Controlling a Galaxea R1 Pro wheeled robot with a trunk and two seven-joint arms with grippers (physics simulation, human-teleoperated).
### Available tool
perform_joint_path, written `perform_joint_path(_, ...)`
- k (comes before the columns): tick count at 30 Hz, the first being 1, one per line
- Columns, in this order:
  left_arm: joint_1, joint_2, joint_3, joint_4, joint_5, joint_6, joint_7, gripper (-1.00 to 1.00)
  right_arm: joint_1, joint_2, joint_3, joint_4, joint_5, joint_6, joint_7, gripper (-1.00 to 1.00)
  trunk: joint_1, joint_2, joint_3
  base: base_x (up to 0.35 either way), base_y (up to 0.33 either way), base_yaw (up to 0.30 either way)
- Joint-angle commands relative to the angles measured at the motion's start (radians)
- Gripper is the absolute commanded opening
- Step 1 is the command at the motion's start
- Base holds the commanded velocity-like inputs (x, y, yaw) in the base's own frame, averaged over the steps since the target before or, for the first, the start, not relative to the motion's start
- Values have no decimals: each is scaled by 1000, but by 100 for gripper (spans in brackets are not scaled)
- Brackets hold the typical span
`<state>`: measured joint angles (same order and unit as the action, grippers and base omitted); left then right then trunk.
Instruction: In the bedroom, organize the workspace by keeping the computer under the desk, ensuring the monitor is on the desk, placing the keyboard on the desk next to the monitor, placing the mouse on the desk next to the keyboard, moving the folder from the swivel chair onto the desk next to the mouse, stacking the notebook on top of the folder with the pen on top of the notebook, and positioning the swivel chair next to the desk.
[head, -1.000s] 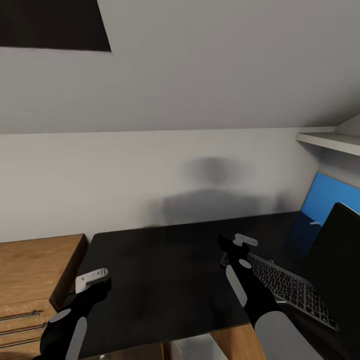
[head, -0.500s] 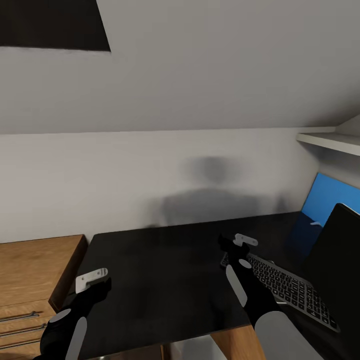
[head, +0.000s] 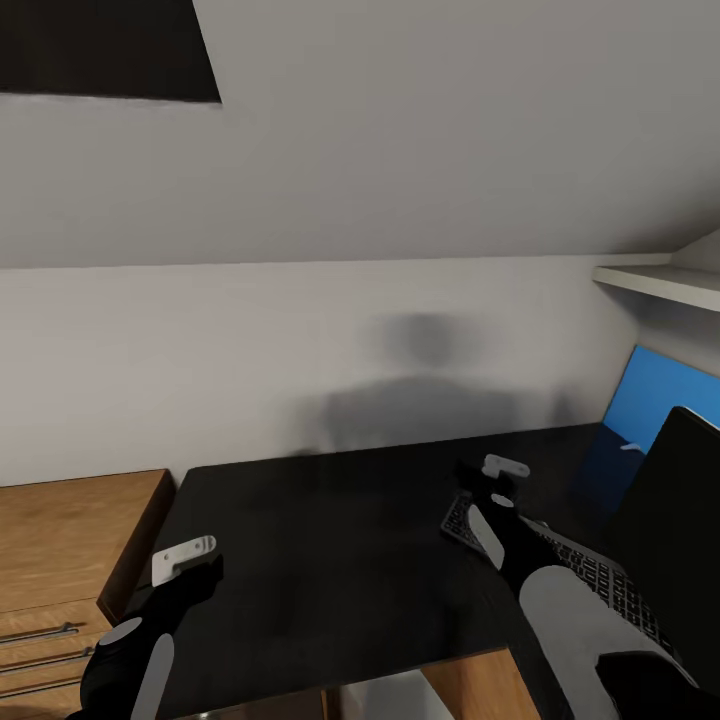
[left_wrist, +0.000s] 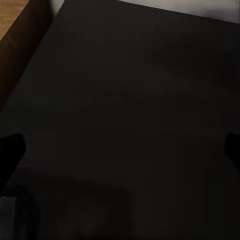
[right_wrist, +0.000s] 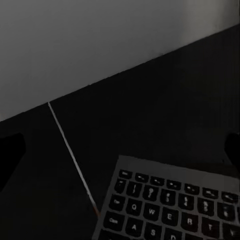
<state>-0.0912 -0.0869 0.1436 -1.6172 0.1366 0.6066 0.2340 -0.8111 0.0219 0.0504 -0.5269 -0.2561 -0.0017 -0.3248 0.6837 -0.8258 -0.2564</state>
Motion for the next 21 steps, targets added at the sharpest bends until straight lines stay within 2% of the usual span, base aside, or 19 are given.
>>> perform_joint_path(1, -1, -1, 0, -1, 11, 4, 7, 100, -31, -11, 5, 47, -10, -9, -6, 100, 0, -1, -1, 0, 0, 0)
perform_joint_path(3, -1, -1, -1, -1, 11, 4, 7, 100, -162, -60, 4, 250, -13, -84, -5, 100, 0, -1, -1, 0, 0, 0)
perform_joint_path(6, -1, -1, -2, -1, 11, 4, 6, 100, -217, -84, 2, 323, -15, -120, -5, 100, 0, -1, -1, 0, 0, 0)
perform_joint_path(9, -1, -2, -3, -1, 11, 4, 4, 100, -239, -95, -3, 357, -20, -135, -6, 100, 0, -1, -1, 0, 0, 0)
perform_joint_path(10, -1, -2, -5, -1, 11, 4, 3, 100, -247, -99, -15, 369, -33, -139, -6, 100, 0, -1, -1, 0, 0, 0)
perform_joint_path(11, -1, -3, -7, -2, 12, 4, 1, 100, -253, -102, -54, 380, -93, -122, -7, 100, 0, -1, -1, 0, 0, 0)
perform_joint_path(15, -1, -4, -7, -3, 12, 5, 0, 100, -255, -103, -64, 384, -138, -55, -7, 100, 0, -1, -1, 0, 0, 0)
perform_joint_path(18, -1, -4, -7, -3, 12, 5, -1, 100, -255, -104, -66, 386, -146, -40, -8, 100, 0, -1, -1, 0, 0, 0)
perform_joint_path(21, -1, -4, -7, -3, 12, 5, -1, 100, -255, -106, -67, 386, -151, -32, -9, 100, 12, -22, -11, 0, 0, 0)
